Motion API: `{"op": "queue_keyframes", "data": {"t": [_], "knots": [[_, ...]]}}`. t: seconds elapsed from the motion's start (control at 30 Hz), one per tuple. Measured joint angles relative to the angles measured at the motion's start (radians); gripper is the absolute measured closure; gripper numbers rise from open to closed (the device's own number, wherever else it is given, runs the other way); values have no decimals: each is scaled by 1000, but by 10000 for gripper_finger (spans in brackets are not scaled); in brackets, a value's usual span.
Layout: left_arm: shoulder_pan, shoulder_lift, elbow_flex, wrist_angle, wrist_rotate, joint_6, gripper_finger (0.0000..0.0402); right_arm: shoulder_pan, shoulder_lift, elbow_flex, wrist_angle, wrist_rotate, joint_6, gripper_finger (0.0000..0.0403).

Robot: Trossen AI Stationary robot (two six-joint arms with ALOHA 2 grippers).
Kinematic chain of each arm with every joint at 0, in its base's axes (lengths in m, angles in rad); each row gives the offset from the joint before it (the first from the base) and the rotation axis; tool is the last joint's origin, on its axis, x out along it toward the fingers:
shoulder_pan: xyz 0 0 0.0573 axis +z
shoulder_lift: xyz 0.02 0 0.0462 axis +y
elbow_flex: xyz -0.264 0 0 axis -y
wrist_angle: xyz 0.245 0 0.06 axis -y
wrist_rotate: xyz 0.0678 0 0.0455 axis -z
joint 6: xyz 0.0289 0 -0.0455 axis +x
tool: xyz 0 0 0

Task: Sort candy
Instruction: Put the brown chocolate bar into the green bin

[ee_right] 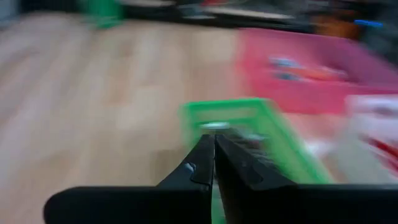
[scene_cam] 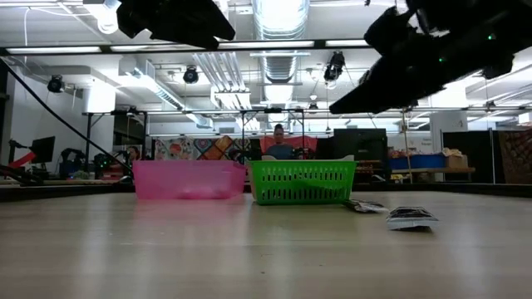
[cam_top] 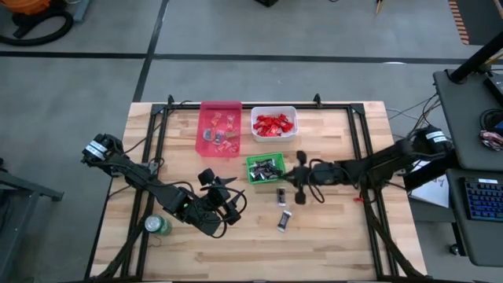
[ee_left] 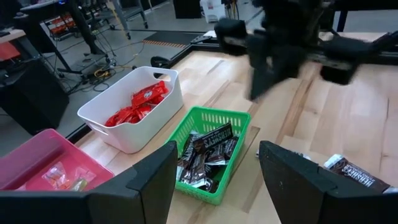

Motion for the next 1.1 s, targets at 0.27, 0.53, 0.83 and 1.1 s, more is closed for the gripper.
{"op": "queue_keyframes", "data": {"t": [0.27,0.53,0.83,1.1], "knots": [[1,0,0,-1,47,25,192,-12,24,-6,-11,-155,-10,394],[1,4,0,0,48,21,192,62,93,-7,-78,-153,157,394],[1,4,0,7,52,21,192,121,279,7,-105,-52,300,394],[1,5,-6,7,63,9,192,137,366,85,-104,-48,340,394]]}}
